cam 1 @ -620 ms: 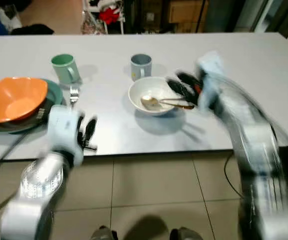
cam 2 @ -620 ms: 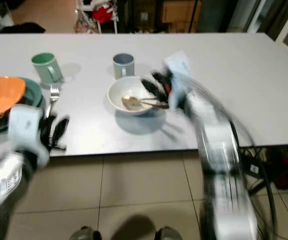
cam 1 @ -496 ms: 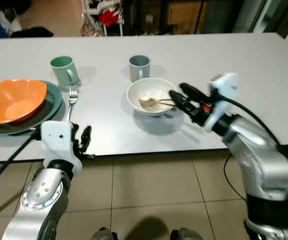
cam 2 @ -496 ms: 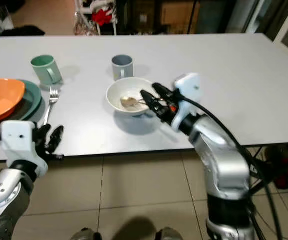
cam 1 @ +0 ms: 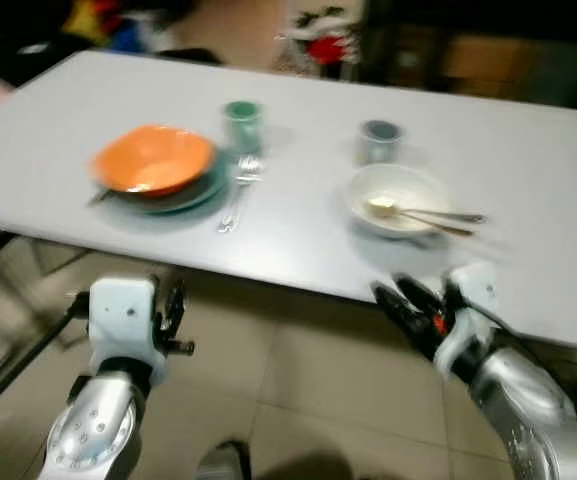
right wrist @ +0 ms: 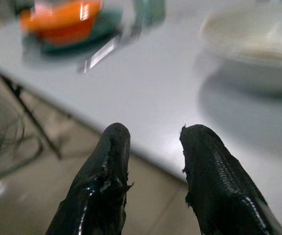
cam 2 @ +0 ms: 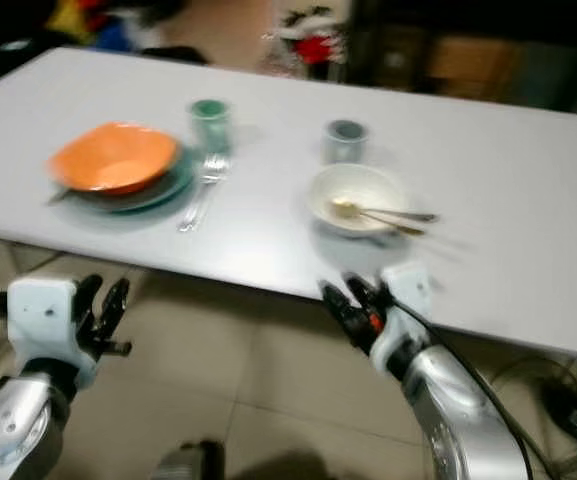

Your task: Setting the table

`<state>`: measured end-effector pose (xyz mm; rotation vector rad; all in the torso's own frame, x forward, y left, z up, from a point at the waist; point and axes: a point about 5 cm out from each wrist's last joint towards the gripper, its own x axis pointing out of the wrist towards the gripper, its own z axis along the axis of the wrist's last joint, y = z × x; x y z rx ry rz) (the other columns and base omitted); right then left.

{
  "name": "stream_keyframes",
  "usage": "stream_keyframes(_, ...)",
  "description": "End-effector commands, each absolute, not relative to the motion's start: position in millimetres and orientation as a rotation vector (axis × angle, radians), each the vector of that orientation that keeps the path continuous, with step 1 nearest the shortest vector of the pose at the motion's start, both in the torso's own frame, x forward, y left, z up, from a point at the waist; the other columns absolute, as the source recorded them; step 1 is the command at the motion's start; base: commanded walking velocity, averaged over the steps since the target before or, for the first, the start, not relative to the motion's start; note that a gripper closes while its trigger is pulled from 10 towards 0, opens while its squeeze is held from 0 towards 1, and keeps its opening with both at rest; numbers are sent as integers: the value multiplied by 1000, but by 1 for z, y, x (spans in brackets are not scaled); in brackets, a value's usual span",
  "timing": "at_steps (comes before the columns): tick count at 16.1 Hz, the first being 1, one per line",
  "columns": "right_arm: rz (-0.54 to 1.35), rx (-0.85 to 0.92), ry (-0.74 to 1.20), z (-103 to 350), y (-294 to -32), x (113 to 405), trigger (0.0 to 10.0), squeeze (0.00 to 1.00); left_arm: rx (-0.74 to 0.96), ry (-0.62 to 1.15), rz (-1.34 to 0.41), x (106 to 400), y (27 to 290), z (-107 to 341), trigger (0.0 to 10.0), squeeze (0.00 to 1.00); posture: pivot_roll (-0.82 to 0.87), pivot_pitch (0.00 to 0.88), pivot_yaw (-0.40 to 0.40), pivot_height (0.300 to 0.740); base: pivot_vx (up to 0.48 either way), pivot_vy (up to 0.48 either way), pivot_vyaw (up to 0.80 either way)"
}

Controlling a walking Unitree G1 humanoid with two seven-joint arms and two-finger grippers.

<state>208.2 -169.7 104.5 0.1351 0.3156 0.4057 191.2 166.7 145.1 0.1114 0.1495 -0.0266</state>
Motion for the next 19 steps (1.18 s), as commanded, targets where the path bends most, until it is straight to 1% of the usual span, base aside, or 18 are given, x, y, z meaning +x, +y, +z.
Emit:
stream_keyframes(1,332,120,361,91,-177,206,10000,0,155,167,-13,190,169,136,10000,0,-66,40,33,740,0,0,800)
stream_keyframes(2,311,121,376,87,-178,203,10000,0,168,169,-22,191,170,134,10000,0,-67,40,35,740,0,0,800)
stream_keyframes(4,163,130,355,76,-191,198,10000,0,166,122,21,192,178,121,10000,0,-79,38,44,740,0,0,800)
stream_keyframes(5,124,104,327,76,-194,198,10000,0,149,123,61,190,182,117,10000,0,-85,35,52,740,0,0,800)
stream_keyframes(6,94,-13,272,79,-195,201,10000,0,115,135,128,188,186,113,10000,0,-88,34,57,740,0,0,800)
stream_keyframes(8,71,-12,233,81,-193,205,10000,0,97,153,101,185,184,107,10000,0,-91,27,57,740,0,0,800)
stream_keyframes(10,107,-29,209,84,-188,210,10000,0,111,171,97,181,185,101,10000,0,-89,17,49,740,0,0,800)
stream_keyframes(11,130,-40,192,84,-187,212,10000,0,123,172,65,178,186,95,10000,0,-87,12,43,740,0,0,800)
stream_keyframes(14,200,-41,180,80,-184,218,10000,0,107,195,52,172,191,85,10000,0,-76,8,32,740,0,0,800)
stream_keyframes(16,253,-23,193,77,-181,221,10000,0,118,186,65,172,195,86,10000,0,-69,7,29,740,0,0,800)
stream_keyframes(19,273,2,205,74,-181,224,10000,0,86,161,79,172,197,91,10000,0,-69,11,28,740,0,0,800)
